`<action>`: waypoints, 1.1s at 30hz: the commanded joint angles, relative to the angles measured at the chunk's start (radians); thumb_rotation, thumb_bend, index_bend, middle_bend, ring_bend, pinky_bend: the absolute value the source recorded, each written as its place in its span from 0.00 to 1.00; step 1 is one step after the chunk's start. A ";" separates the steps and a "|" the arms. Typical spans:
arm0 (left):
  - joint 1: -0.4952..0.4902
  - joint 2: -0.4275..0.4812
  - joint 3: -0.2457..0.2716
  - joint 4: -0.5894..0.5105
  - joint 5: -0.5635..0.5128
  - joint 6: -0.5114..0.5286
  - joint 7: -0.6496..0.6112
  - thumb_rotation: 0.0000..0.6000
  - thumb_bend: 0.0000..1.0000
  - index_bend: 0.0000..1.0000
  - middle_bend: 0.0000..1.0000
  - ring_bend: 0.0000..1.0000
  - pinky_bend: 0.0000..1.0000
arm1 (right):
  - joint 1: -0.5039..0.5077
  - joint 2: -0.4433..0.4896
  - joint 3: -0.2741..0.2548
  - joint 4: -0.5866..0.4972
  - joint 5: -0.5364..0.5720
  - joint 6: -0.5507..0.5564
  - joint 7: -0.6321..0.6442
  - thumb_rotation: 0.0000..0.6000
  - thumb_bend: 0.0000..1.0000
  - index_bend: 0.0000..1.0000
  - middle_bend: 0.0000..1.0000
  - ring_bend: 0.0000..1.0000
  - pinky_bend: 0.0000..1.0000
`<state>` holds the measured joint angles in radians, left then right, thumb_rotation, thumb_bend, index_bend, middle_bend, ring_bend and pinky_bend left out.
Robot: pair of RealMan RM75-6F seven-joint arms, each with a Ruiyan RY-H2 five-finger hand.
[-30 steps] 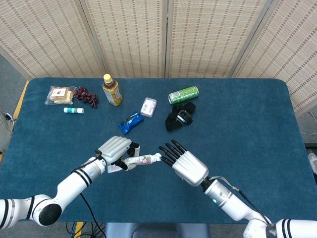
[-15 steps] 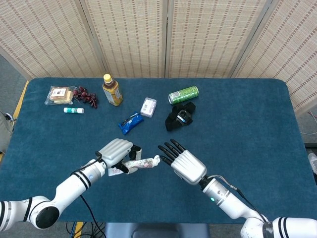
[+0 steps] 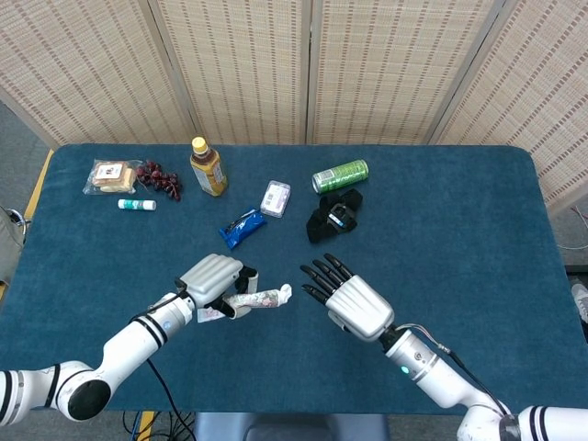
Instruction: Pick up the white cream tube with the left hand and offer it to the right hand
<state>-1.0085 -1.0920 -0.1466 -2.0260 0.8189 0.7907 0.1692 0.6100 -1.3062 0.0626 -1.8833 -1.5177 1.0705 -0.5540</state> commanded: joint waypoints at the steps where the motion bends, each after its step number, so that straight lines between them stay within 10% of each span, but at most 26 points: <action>1: 0.009 -0.014 0.012 0.028 0.018 0.003 0.001 1.00 0.36 0.53 0.65 0.46 0.45 | -0.033 0.073 -0.007 -0.031 -0.037 0.055 0.053 1.00 0.33 0.23 0.06 0.00 0.00; 24: 0.099 -0.187 0.088 0.372 0.165 -0.048 -0.083 1.00 0.36 0.51 0.59 0.39 0.33 | -0.154 0.276 -0.037 -0.019 -0.093 0.179 0.198 1.00 0.33 0.23 0.05 0.00 0.00; 33: 0.137 -0.199 0.091 0.424 0.208 -0.039 -0.111 1.00 0.36 0.28 0.41 0.22 0.25 | -0.187 0.311 -0.034 0.000 -0.097 0.207 0.240 1.00 0.33 0.23 0.05 0.00 0.00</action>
<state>-0.8757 -1.2916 -0.0548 -1.6024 1.0230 0.7500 0.0645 0.4258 -0.9979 0.0277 -1.8858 -1.6141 1.2755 -0.3164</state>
